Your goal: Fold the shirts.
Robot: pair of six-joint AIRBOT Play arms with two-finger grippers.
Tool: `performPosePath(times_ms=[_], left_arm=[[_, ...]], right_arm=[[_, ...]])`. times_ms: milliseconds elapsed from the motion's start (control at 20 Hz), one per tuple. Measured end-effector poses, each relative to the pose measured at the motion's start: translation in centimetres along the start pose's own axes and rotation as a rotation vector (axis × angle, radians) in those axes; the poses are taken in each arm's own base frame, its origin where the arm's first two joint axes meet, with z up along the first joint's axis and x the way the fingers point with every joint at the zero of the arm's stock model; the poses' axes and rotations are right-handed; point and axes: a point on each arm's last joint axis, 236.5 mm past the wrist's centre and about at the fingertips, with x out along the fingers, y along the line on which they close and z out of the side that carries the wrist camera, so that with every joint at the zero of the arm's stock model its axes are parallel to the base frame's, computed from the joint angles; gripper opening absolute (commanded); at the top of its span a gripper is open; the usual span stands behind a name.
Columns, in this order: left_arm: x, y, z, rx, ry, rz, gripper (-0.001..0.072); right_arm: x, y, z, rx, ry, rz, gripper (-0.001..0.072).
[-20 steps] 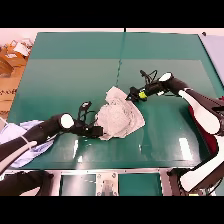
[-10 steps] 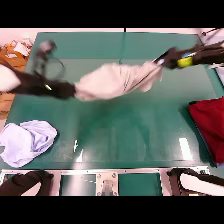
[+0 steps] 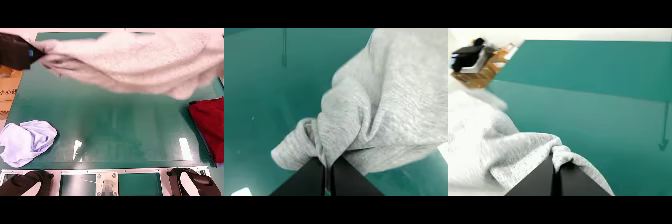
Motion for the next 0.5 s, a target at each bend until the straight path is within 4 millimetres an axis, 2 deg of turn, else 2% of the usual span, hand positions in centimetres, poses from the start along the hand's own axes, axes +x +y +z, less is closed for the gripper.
performPosePath(times_ms=[100,200,400,500], left_arm=[[2.2,1.2,-2.4,-0.012,0.083,0.029,0.002],[4.8,2.5,-5.6,-0.03,0.178,0.053,0.002],[9.9,3.5,-11.8,-0.087,0.318,0.048,0.002],[12.7,3.3,-14.0,-0.132,0.324,0.018,0.002]], right_arm=[[0.7,-2.0,-2.5,0.071,0.055,-0.053,0.0009],[2.2,-4.1,-5.9,0.157,0.135,-0.085,0.0009],[5.9,-8.6,-14.7,0.339,0.3,-0.132,0.0009],[7.9,-10.9,-19.4,0.425,0.352,-0.156,0.0009]])
